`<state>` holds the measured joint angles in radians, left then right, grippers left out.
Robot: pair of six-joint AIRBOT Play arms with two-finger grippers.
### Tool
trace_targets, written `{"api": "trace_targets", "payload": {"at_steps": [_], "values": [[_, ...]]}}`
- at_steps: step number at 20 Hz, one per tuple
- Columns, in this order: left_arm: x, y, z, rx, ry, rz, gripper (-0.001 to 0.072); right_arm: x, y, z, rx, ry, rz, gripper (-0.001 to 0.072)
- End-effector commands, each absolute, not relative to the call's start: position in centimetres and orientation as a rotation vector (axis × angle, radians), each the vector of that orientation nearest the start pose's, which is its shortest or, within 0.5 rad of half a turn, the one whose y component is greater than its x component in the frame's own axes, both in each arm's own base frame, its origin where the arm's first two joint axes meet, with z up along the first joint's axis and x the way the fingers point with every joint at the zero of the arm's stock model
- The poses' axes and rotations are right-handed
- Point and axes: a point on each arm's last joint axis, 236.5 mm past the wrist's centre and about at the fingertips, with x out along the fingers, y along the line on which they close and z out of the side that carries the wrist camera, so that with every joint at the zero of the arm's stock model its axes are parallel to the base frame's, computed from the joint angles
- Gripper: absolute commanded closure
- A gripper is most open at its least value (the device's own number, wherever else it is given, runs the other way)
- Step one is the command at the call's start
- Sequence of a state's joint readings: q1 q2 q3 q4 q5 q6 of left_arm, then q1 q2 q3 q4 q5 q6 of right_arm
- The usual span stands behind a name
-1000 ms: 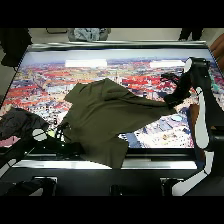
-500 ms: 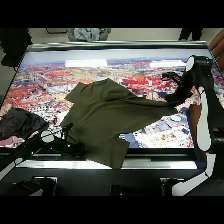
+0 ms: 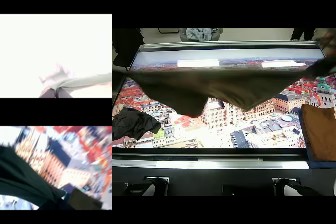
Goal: Fold the shirts.
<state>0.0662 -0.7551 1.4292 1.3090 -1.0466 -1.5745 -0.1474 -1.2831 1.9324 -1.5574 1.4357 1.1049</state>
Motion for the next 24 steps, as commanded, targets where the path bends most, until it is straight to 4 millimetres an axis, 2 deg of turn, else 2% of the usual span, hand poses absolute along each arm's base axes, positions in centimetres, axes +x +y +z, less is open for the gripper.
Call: {"api": "trace_targets", "payload": {"at_steps": [1,2,3,5,7,9,11,13,14,16,19,21,24], "values": [[22.6,2.9,54.0,-0.128,-0.148,0.121,0.0687,32.5,-6.8,49.0,-0.432,0.118,-0.197,0.0671],[20.8,2.3,56.1,-0.146,-0.214,0.111,0.0687,28.4,-5.9,52.7,-0.440,-0.013,-0.220,0.0671],[19.6,1.0,57.4,-0.156,-0.253,0.069,0.0687,24.8,-5.0,54.9,-0.441,-0.095,-0.228,0.0671],[18.0,-1.8,58.9,-0.186,-0.299,-0.043,0.0687,20.4,-4.2,56.1,-0.436,-0.148,-0.239,0.0671],[17.4,-2.9,60.3,-0.199,-0.351,-0.099,0.0687,18.0,-3.8,56.4,-0.438,-0.168,-0.244,0.0671],[17.4,-2.7,60.9,-0.202,-0.381,-0.097,0.0687,17.7,-3.9,55.9,-0.438,-0.149,-0.245,0.0671],[18.5,-2.4,60.5,-0.183,-0.360,-0.090,0.0688,18.4,-4.2,54.7,-0.436,-0.095,-0.241,0.0671],[20.8,-1.8,59.1,-0.179,-0.297,-0.080,0.0687,20.3,-4.6,52.4,-0.427,0.006,-0.221,0.0671],[22.6,-1.4,57.8,-0.166,-0.239,-0.075,0.0688,21.6,-4.8,50.9,-0.421,0.075,-0.207,0.0671],[27.3,-0.3,53.2,-0.184,-0.064,-0.070,0.0687,25.3,-5.5,46.1,-0.401,0.273,-0.166,0.0671],[35.6,1.4,42.8,-0.209,0.250,-0.076,0.0687,32.3,-6.6,36.9,-0.370,0.612,-0.081,0.0671],[40.7,1.6,33.6,-0.230,0.471,-0.104,0.0686,37.7,-7.2,29.7,-0.342,0.824,-0.014,0.0671],[45.9,0.3,19.0,-0.307,0.775,-0.134,0.0686,45.2,-6.3,18.1,-0.297,1.061,0.109,0.0670]]}}
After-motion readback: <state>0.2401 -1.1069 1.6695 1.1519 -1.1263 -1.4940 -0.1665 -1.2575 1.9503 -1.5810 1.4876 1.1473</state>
